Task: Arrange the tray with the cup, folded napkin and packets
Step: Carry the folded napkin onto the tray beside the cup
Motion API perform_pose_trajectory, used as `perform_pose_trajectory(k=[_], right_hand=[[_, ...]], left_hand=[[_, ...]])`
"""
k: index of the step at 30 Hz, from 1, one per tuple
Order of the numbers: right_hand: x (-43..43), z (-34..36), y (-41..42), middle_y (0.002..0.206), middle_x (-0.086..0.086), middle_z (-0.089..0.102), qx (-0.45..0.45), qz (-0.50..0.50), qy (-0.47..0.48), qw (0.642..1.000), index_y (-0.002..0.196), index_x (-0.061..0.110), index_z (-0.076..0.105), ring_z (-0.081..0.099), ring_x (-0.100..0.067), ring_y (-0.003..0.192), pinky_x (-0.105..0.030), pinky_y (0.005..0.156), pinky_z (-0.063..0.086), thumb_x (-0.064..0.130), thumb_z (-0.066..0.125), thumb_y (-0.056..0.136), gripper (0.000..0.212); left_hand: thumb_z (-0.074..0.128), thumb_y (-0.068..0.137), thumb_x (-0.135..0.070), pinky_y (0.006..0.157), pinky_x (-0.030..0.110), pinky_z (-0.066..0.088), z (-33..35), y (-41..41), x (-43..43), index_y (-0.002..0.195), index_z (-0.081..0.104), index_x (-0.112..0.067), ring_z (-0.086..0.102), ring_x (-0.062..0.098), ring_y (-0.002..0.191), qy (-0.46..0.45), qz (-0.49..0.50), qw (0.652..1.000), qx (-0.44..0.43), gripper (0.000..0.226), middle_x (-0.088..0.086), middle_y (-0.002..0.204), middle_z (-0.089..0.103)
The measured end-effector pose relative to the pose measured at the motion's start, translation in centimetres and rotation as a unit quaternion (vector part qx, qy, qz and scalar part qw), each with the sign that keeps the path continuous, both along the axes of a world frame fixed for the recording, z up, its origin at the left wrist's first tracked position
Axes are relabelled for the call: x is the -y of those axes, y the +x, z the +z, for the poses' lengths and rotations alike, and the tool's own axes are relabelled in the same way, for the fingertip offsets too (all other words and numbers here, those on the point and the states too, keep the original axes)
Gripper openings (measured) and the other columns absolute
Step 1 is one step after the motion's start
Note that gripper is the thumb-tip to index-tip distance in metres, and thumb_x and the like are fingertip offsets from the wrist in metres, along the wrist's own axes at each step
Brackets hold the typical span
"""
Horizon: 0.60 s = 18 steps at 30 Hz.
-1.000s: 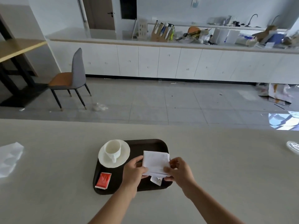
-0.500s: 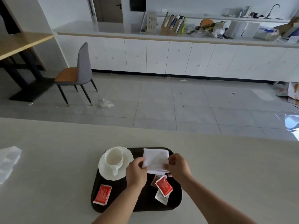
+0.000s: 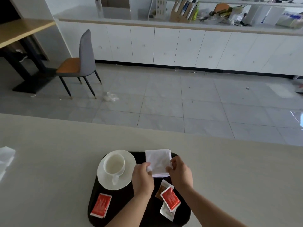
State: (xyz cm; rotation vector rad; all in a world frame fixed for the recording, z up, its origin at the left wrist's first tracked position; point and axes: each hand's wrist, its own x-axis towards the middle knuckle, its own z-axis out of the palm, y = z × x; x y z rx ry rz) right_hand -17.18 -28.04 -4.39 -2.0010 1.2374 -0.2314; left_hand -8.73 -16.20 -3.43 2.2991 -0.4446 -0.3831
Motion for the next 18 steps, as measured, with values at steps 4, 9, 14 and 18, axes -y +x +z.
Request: perform_pose_trajectory(k=[4, 9, 14, 18], right_hand=[[-0.2, -0.4, 0.0, 0.073, 0.006, 0.059, -0.015, 0.011, -0.022, 1.000, 0.089, 0.022, 0.050, 0.055, -0.019, 0.066, -0.031, 0.055, 0.040, 0.017, 0.070, 0.081, 0.022], [-0.8, -0.5, -0.7, 0.076, 0.006, 0.061, -0.033, 0.031, -0.007, 0.999, 0.091, 0.022, 0.052, 0.057, -0.016, 0.068, -0.029, 0.056, 0.042, 0.019, 0.070, 0.080, 0.021], [-1.0, -0.3, -1.1, 0.070, 0.008, 0.057, -0.053, 0.061, 0.011, 0.997, 0.087, 0.023, 0.051, 0.053, -0.012, 0.064, -0.025, 0.052, 0.037, 0.022, 0.070, 0.078, 0.022], [-0.9, -0.1, -0.9, 0.068, 0.009, 0.054, -0.043, 0.058, 0.008, 0.997, 0.080, 0.026, 0.049, 0.049, -0.009, 0.061, -0.023, 0.051, 0.036, 0.022, 0.071, 0.078, 0.023]], left_hand=[[0.059, 0.088, -0.001, 0.084, 0.015, 0.037, 0.0, -0.3, 0.0, 0.123, 0.063, -0.012, 0.060, 0.017, 0.104, 0.019, -0.032, 0.999, 0.018, 0.037, 0.002, 0.111, 0.062], [0.057, 0.090, -0.005, 0.083, 0.015, 0.039, -0.2, -0.7, -1.1, 0.127, 0.060, -0.013, 0.060, 0.016, 0.105, 0.048, -0.060, 0.997, 0.030, 0.039, 0.003, 0.116, 0.060], [0.055, 0.091, -0.007, 0.085, 0.017, 0.041, 0.1, -0.9, -1.8, 0.129, 0.058, -0.014, 0.058, 0.016, 0.107, 0.055, -0.068, 0.995, 0.039, 0.039, 0.003, 0.117, 0.058], [0.055, 0.093, -0.010, 0.089, 0.020, 0.041, 0.8, -1.7, -1.9, 0.126, 0.059, -0.013, 0.055, 0.018, 0.109, 0.059, -0.073, 0.994, 0.062, 0.033, 0.004, 0.119, 0.053]])
